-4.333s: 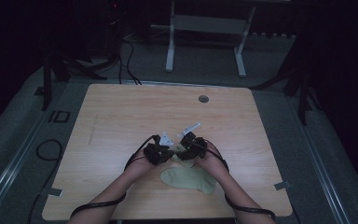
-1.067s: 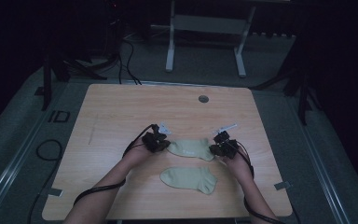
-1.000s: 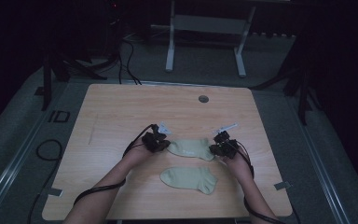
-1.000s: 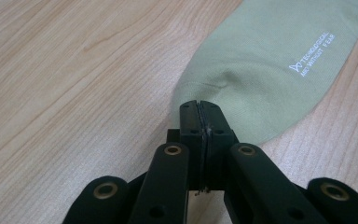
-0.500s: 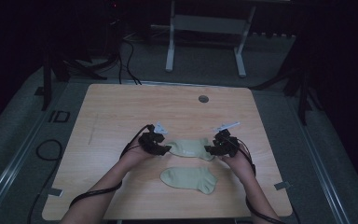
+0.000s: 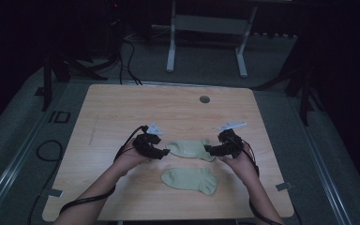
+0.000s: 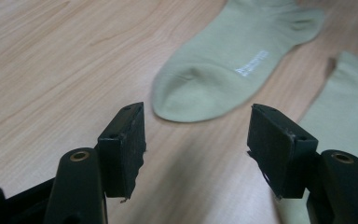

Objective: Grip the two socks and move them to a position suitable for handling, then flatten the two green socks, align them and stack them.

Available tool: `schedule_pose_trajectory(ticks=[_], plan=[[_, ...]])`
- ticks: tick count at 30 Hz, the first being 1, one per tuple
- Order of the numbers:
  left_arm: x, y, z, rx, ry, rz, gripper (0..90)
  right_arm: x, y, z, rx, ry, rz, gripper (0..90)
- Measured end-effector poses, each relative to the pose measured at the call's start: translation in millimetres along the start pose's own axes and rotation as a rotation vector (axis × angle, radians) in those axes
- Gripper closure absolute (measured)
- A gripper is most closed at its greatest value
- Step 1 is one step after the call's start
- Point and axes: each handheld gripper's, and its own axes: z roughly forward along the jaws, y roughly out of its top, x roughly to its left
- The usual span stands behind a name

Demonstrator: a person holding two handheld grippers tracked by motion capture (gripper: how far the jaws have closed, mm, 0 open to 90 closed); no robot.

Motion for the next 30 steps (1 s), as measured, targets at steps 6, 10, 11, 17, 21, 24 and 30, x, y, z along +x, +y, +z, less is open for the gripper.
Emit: schedule_pose_trajectory(ticks=[6,10,11,17,21,24,30], plan=[[-9.1,-0.2,-9.5,0.010,-0.004,-0.006,34.3,1.8,-0.2,-9.1,0.031,0.055,0.012,31.4],[-16.6,-1.5,-14.3,0.015,-0.019,-0.011,34.3,7.2,-5.2,-17.3,-0.001,0.036,-0.027,34.9],[-18.5,-2.6,-15.4,0.015,-0.026,-0.004,34.3,8.8,-7.2,-19.4,0.000,0.054,-0.025,34.9],[-29.2,-13.5,-22.6,0.005,-0.056,-0.016,34.3,19.0,-23.1,-30.3,0.023,0.102,-0.036,33.5],[-33.9,-23.9,-26.3,0.009,-0.053,-0.028,34.3,23.1,-34.9,-35.9,0.035,0.108,-0.031,33.7],[-37.8,-33.1,-28.2,0.014,-0.032,-0.041,34.3,25.3,-44.0,-37.9,0.048,0.115,-0.025,35.9],[-50.6,-46.5,-27.5,0.015,-0.019,-0.051,34.3,30.4,-62.4,-35.2,0.086,0.127,-0.019,48.4]])
